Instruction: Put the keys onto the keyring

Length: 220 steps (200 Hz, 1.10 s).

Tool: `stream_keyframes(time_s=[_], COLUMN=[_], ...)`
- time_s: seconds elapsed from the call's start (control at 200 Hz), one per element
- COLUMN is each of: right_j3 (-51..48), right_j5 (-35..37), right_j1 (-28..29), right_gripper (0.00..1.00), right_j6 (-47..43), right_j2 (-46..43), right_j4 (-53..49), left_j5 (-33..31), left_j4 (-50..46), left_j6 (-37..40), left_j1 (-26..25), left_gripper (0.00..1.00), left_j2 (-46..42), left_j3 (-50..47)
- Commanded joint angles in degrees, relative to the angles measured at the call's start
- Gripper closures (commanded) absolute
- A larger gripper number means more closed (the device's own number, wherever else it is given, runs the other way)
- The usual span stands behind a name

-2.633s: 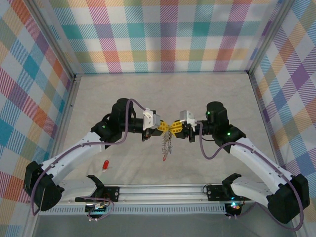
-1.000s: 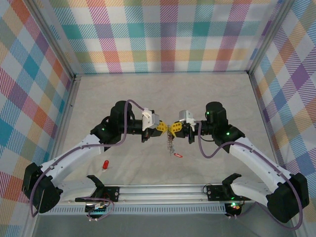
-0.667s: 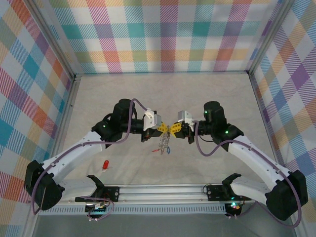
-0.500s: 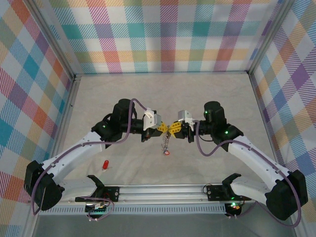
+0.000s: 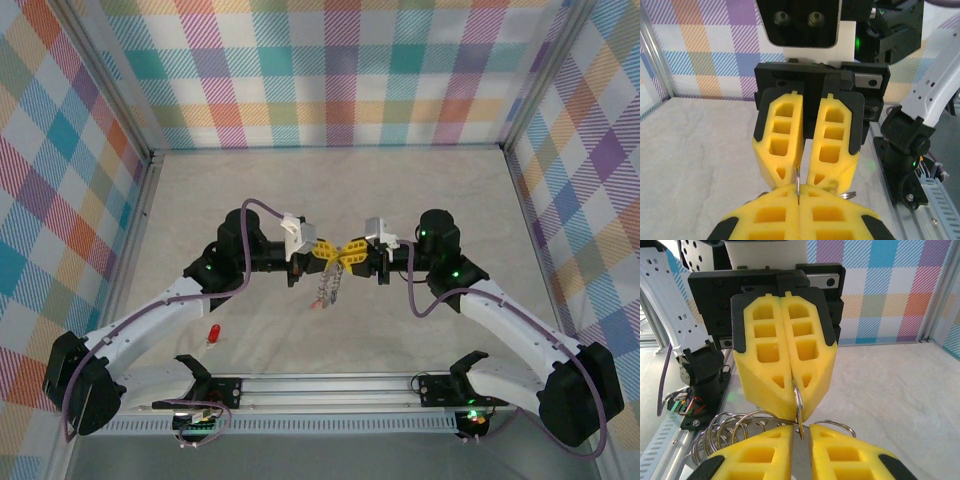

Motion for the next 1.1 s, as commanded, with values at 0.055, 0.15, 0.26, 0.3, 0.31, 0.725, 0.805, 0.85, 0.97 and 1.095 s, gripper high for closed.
stream_keyframes(time_s=[0.055,0.15,0.26,0.3,0.31,0.725,0.805,0.85,0.97,1.095], right_j3=[-0.65,-0.22,0.05,0.26,0.37,5.05,4.98,4.73,4.23,4.35], right_j5=[-4.85,-6.47,-6.98,-6.94,-6.89,-2.85,-2.52,-2.52,-2.59,-2.52], right_j1=[0.46,0.46,0.46,0.49,0.47,0.46,0.46,0.47,0.48,0.46], right_gripper=[0.87,0.92,1.0,1.0,1.0,1.0,1.0,1.0,1.0,1.0], right_j6=[2.22,1.81,0.97,0.36,0.19,-12.78,-12.76,-12.07,-10.5,-10.27], right_j2=[0.04,0.25,0.09,0.02,-0.01,-1.5,-1.52,-1.52,-1.26,-0.96], right_j4=[6.25,6.29,6.08,5.23,4.84,-15.84,-15.87,-14.94,-12.9,-12.84], left_j5=[1.47,2.22,2.22,1.66,1.39,-1.1,0.19,0.45,0.04,0.52], left_j4=[9.5,9.39,8.93,8.42,8.29,-12.88,-17.5,-18.9,-20.47,-22.46], left_j6=[-3.78,-3.87,-3.8,-3.54,-3.52,8.48,11.0,11.87,13.38,14.59], left_j1=[-0.06,-0.01,-0.05,-0.02,-0.07,0.01,-0.04,-0.11,-0.17,-0.17], left_gripper=[1.0,1.0,1.0,1.0,1.0,0.82,0.85,0.86,0.84,0.82], left_j2=[-1.32,-1.07,-0.88,-1.06,-1.1,-1.57,0.04,0.74,1.8,2.55], left_j3=[-0.29,-0.29,-0.39,-0.42,-0.53,4.94,7.49,8.46,9.67,10.87])
